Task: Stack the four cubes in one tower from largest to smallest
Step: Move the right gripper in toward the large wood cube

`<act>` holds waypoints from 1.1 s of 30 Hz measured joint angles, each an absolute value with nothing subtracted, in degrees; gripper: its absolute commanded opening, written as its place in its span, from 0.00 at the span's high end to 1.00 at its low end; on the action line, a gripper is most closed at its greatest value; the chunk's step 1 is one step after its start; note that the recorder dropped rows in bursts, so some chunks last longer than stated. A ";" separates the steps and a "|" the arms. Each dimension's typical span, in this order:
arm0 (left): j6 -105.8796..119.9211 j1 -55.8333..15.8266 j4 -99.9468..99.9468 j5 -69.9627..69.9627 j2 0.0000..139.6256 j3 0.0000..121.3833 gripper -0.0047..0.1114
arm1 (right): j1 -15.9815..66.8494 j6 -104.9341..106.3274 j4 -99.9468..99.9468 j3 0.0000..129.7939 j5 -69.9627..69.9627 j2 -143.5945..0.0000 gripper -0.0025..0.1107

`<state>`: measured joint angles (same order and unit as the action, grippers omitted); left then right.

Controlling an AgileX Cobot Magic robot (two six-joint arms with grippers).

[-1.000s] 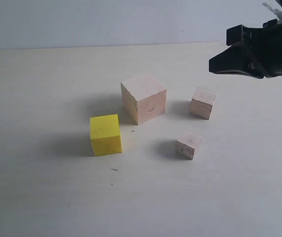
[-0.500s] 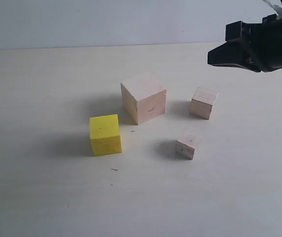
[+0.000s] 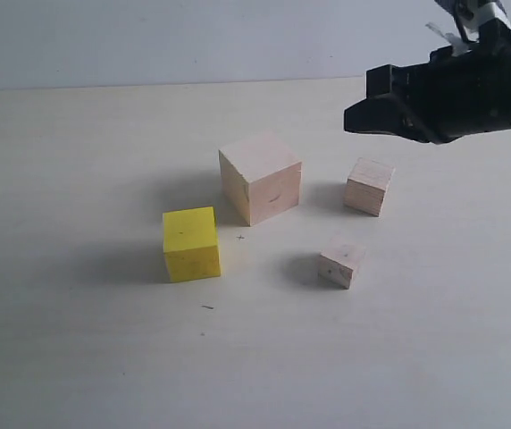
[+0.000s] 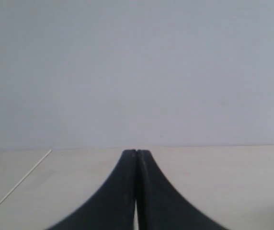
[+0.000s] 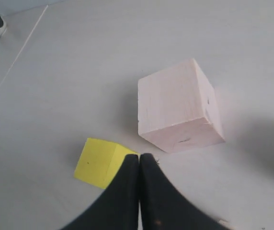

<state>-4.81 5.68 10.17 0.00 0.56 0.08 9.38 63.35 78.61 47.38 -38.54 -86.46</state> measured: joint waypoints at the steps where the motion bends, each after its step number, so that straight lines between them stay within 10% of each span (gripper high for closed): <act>1: -4.81 5.68 10.15 0.86 0.56 0.08 0.96 | 9.83 63.67 78.70 47.38 -37.50 -86.60 0.98; 23: -18.91 4.90 10.13 -0.63 7.20 3.62 0.96 | 10.56 46.67 61.17 70.16 -32.11 -105.33 0.98; 33: -17.19 -7.27 10.13 -1.71 24.19 12.35 0.96 | 10.56 42.08 57.78 77.08 -35.46 -115.57 0.98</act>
